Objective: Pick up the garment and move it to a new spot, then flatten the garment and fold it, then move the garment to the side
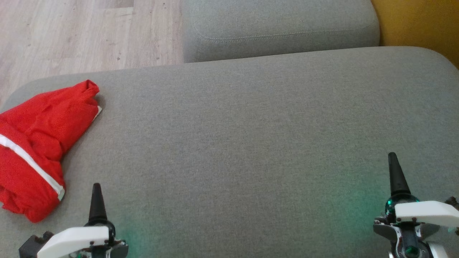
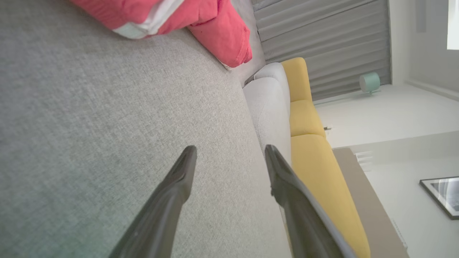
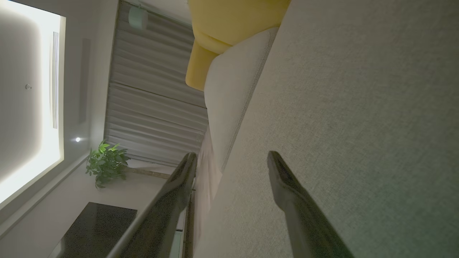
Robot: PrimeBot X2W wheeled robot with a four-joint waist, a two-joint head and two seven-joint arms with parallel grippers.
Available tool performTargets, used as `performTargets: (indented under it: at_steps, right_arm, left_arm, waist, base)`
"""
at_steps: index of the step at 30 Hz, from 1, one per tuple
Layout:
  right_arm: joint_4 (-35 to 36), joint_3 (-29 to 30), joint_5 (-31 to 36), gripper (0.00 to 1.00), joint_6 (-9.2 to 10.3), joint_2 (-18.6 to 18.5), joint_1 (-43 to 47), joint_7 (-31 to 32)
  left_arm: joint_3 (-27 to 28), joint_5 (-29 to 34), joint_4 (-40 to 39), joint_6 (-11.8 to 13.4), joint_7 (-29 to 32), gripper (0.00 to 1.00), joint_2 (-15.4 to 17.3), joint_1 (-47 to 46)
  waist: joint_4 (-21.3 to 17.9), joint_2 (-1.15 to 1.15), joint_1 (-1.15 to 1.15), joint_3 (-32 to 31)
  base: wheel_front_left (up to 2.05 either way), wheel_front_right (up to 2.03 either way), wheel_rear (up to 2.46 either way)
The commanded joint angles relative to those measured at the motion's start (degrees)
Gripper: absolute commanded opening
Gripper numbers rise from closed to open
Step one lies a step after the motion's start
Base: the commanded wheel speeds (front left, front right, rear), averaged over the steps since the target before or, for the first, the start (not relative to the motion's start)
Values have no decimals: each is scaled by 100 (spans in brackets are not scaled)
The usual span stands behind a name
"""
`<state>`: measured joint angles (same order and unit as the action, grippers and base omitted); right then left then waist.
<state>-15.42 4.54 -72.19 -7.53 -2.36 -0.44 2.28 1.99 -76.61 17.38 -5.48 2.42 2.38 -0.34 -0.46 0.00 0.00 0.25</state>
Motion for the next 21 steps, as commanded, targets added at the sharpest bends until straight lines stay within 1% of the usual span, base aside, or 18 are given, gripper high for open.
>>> performTargets:
  at_steps: [1,12,21]
  right_arm:
    - [253,-66,267,100,1,-56,-159,-75]
    - [372,-230,1237,100,1,-70,-140,-261]
    - [406,-395,1997,100,2,-69,-117,-413]
  left_arm:
    - [6,253,-220,14,-78,100,37,-170]
    - [-136,1266,-166,158,-265,100,137,-126]
    - [-260,1973,-164,248,-418,100,231,-88]
  waist:
    - [-3,0,0,-1]
    - [-4,0,0,-31]
    - [-9,0,0,-49]
  base:
    - [0,0,0]
    - [0,0,0]
    - [0,0,0]
